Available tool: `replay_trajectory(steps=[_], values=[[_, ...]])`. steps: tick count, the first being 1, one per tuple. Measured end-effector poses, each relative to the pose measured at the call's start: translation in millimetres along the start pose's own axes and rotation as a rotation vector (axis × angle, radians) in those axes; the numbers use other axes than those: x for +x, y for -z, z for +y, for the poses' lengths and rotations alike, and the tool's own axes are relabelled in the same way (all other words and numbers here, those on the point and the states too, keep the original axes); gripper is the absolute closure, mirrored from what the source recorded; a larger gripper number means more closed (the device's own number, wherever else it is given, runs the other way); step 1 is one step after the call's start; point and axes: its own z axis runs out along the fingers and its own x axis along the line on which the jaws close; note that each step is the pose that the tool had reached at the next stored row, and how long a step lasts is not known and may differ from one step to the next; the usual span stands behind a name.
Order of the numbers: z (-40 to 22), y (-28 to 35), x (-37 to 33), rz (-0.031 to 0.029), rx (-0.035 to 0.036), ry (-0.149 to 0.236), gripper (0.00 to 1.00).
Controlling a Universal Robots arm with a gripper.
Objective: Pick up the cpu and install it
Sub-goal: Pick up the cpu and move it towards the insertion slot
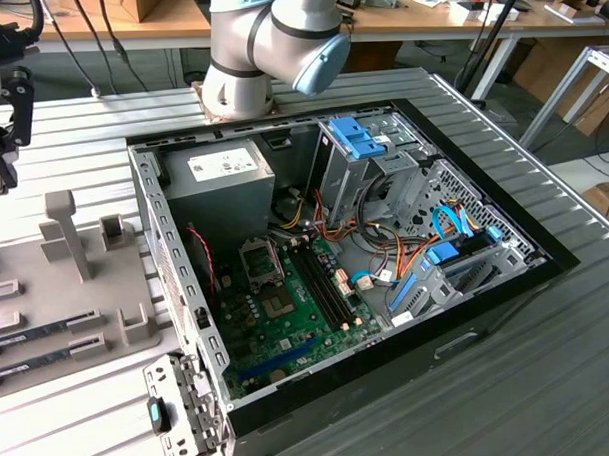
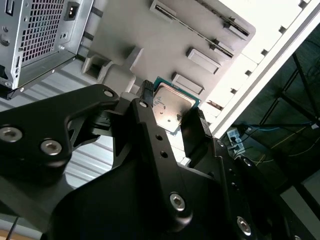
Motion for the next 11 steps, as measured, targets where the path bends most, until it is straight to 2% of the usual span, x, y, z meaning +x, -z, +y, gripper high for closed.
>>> replay_trajectory(steps=[11], values=[[0.4, -0.5, -15.5, 0.0000, 0.0000, 0.000, 0.53]])
